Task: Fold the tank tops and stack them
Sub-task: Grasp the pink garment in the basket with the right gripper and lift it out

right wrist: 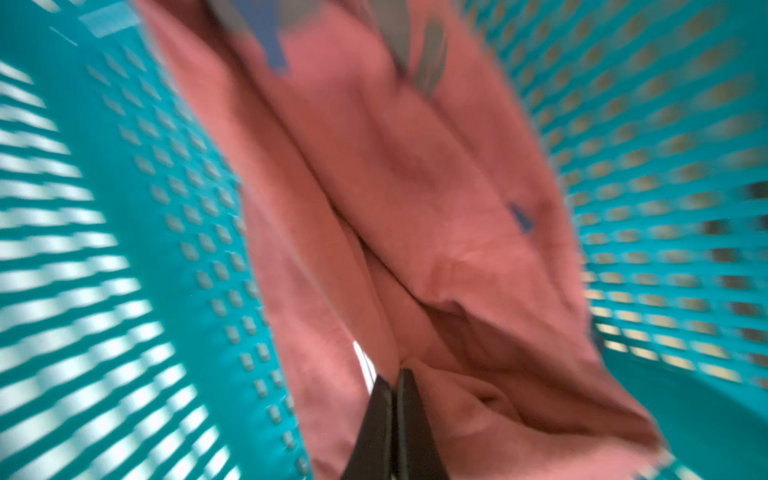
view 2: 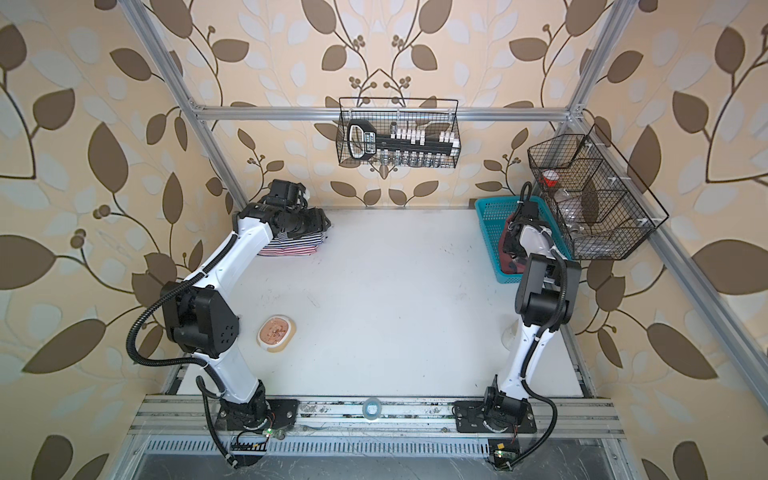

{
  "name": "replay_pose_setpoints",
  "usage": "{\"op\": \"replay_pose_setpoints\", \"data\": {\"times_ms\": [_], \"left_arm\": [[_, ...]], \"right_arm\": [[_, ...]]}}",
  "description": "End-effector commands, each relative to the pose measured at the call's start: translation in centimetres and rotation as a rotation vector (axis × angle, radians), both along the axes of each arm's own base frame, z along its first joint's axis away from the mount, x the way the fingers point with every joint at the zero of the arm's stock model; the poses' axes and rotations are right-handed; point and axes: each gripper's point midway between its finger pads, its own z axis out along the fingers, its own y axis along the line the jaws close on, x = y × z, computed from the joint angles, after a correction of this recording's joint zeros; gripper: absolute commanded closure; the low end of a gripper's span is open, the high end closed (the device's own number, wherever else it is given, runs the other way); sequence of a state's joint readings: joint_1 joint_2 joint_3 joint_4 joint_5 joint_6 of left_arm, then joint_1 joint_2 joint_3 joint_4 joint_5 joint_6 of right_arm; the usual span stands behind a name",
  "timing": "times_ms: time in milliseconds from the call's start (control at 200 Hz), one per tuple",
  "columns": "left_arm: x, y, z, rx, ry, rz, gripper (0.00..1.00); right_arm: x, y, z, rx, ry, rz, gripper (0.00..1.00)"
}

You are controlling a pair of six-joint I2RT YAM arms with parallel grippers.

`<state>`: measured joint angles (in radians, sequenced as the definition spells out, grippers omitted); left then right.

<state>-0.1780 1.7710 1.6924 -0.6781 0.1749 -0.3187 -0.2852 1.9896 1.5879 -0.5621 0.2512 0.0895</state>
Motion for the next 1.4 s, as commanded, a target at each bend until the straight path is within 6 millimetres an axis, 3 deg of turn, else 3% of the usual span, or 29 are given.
{"op": "replay_pose_setpoints", "data": {"times_ms": [0, 215, 345, 550, 735, 865, 1070, 1250, 1394], "left_arm": [[-0.6, -0.1, 3.3, -0.001, -0.085, -0.014, 0.33], [-1.3, 0.2, 3.8, 0.012, -0.106, -0.011, 0.33], [-1.7, 0.4, 4.2, 0.011, -0.121, -0.007, 0.32], [-2.3, 0.5, 4.7, -0.001, -0.151, 0.003, 0.32], [-2.8, 0.6, 5.0, -0.015, -0.172, 0.010, 0.32], [-3.1, 0.7, 5.4, -0.014, -0.187, 0.014, 0.32], [-3.6, 0.9, 6.2, -0.012, -0.212, 0.019, 0.31], [-4.1, 1.3, 6.9, -0.007, -0.235, 0.031, 0.31], [-4.7, 1.6, 7.4, -0.008, -0.250, 0.043, 0.31]], "right_arm": [[0.9, 1.2, 6.3, -0.082, -0.194, 0.012, 1.00], [0.8, 3.3, 13.5, -0.132, -0.370, 0.053, 1.00], [0.9, 4.4, 18.9, -0.150, -0.496, 0.078, 1.00], [0.8, 7.2, 29.7, -0.172, -0.741, 0.157, 1.00], [0.4, 12.1, 39.8, -0.098, -0.994, 0.343, 1.00], [-1.5, 15.6, 46.6, -0.083, -1.164, 0.437, 1.00], [-6.6, 20.8, 56.2, -0.027, -1.433, 0.597, 1.00], [-12.2, 26.0, 61.0, 0.153, -1.615, 0.821, 1.00], [-14.4, 30.4, 61.1, 0.369, -1.621, 1.030, 1.00]]}}
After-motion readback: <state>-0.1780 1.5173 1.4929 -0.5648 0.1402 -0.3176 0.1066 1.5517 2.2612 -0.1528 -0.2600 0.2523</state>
